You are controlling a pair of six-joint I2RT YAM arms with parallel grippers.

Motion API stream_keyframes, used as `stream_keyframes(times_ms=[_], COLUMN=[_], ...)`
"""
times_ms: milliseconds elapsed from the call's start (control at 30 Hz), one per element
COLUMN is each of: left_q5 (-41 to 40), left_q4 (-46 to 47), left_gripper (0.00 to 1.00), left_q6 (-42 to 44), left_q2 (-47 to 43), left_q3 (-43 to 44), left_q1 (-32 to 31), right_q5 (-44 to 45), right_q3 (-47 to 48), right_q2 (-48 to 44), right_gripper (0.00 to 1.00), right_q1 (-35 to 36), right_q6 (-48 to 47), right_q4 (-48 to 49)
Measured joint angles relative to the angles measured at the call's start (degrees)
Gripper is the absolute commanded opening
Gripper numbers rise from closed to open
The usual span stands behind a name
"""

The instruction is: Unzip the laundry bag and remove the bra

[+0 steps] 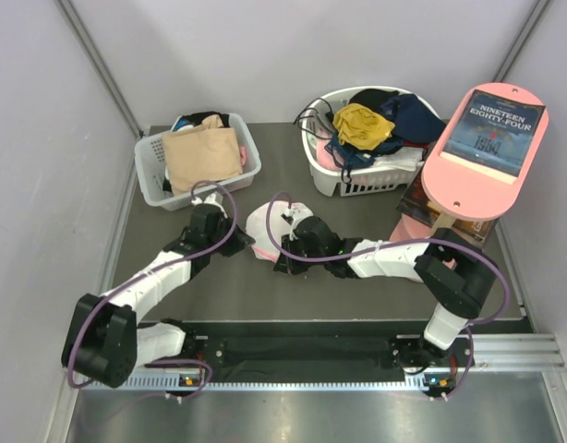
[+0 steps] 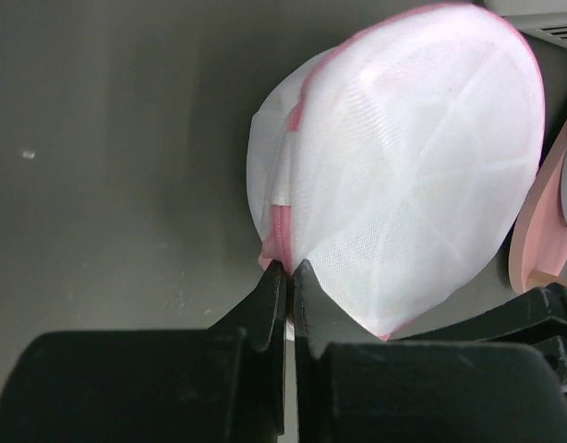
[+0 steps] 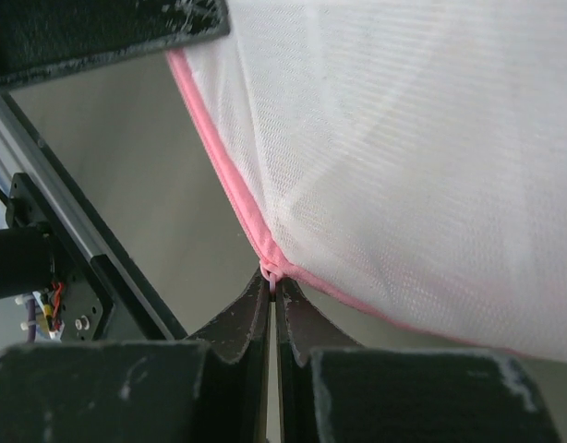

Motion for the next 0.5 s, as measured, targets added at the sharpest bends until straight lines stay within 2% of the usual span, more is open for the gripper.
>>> stream_keyframes(times_ms=[100, 167, 200, 267, 367, 500], left_q5=[0.4, 0.7, 1.0, 1.4, 1.2, 0.4], left_q4=[0.1, 0.3, 0.2, -0.1, -1.6, -4.1], left_gripper=[0.0, 0.34, 0.46, 0.64, 0.71, 0.71], left_q6=[1.4, 2.1, 2.7, 3.5, 4.3, 4.7], left_q2=[3.6, 5.8, 6.8, 8.8, 9.9, 8.0], left_q3=[3.3, 4.9, 5.7, 7.3, 9.4, 9.2], left_q1=[0.0, 0.0, 0.0, 0.1, 0.3, 0.5], right_q5=[-0.2, -0.3, -0.5, -0.9, -1.4, -2.2], right_q3=[0.0, 0.0, 0.0, 0.0, 0.0, 0.4], right_q2=[0.0, 0.0, 0.0, 0.0, 0.0, 0.8], right_gripper=[0.0, 0.0, 0.0, 0.0, 0.0, 0.0], right_q1=[0.0, 0.0, 0.2, 0.3, 0.7, 1.2], right_q6=[0.0, 0.0, 0.0, 0.1, 0.5, 1.2], right_q4=[0.1, 0.3, 0.4, 0.3, 0.4, 0.7])
